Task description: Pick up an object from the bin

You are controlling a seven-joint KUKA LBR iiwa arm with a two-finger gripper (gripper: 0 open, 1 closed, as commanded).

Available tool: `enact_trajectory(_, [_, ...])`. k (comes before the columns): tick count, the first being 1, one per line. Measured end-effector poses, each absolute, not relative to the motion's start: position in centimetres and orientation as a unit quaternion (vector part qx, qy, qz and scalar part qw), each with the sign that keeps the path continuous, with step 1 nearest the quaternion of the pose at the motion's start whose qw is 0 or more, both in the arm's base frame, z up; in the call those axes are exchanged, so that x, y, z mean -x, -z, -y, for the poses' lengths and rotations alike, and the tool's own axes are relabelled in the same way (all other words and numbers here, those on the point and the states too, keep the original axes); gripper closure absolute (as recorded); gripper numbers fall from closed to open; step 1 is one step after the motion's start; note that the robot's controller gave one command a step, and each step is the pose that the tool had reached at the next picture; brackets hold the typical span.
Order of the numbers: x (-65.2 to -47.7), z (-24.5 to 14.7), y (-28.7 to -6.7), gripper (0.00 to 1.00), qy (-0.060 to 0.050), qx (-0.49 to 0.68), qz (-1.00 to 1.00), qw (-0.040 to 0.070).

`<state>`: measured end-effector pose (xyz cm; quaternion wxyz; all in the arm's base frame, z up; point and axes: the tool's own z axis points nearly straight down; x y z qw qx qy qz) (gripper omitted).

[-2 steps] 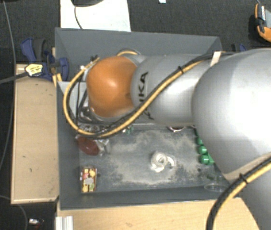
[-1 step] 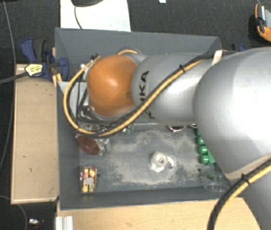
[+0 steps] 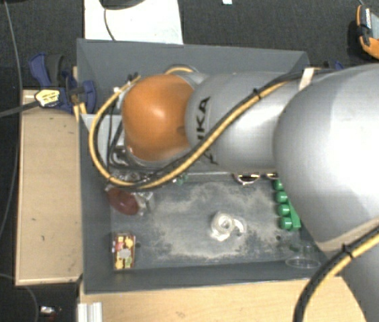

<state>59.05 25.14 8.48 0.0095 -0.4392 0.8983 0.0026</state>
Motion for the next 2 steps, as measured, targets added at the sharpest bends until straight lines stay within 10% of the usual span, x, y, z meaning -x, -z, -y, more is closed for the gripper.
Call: enact_trajectory(2, [-59.0,-25.1,-13.0,1.00,-0.003,0.436,-0.900,0.009])
